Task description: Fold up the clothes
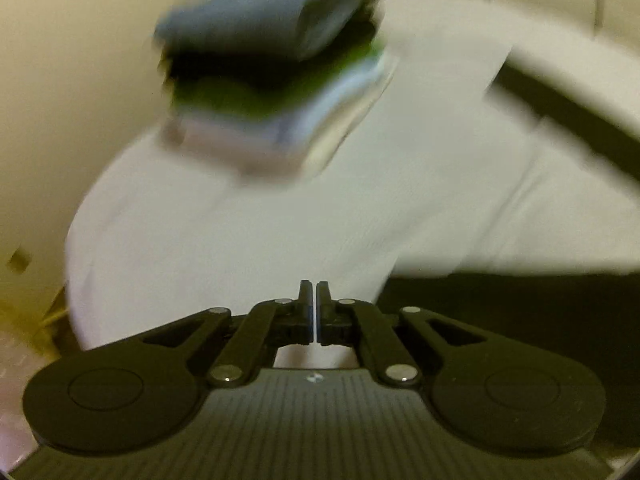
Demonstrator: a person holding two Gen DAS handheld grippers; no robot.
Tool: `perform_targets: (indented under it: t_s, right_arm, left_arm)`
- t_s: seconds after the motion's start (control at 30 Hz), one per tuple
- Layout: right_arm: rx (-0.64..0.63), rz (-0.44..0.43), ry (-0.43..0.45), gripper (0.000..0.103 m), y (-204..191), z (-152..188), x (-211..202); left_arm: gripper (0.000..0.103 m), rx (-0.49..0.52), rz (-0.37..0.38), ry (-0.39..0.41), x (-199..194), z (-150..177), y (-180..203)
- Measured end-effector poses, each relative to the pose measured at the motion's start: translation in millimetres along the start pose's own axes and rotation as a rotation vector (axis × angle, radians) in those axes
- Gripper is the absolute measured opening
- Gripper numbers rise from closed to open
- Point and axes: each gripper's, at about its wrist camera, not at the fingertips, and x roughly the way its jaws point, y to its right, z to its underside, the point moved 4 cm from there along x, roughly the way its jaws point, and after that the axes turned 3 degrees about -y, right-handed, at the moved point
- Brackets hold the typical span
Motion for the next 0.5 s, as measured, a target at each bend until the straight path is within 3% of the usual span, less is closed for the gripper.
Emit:
perform_targets:
  t_s: [0.07,0.13,0.2,0.33,0.43,0.5]
  right_arm:
    - [-0.010,-0.001,-0.001,0.095,0.2,3.4,0.3]
    - [-0.005,-0.002,0.012,0.095,5.4,6.9,-2.8]
    - [0.024,0.000,0.019,0.096,15.3,11.2,-5.6]
    - [0.079,-0.016,0.022,0.096,32.6,19.3,-8.2]
    - [0.068,-0.017,0.034,0.096,39.7,24.4,-10.1]
    - [0.049,-0.001,0.034,0.096,44.5,29.7,-10.6]
  left_arm:
    - [0.001,-0.046,-0.030,-0.115,21.1,15.4,-10.7]
    - [0.002,-0.101,0.006,-0.105,9.9,13.3,-18.1]
    - [0.004,-0.105,0.123,-0.050,-13.7,-0.1,-8.4]
    - [0.023,-0.034,0.370,0.058,-50.9,-26.2,37.7]
    - [0.022,0.035,0.487,0.060,-46.3,-32.6,83.0]
    - [0.021,0.080,0.523,0.033,-37.6,-26.8,110.0]
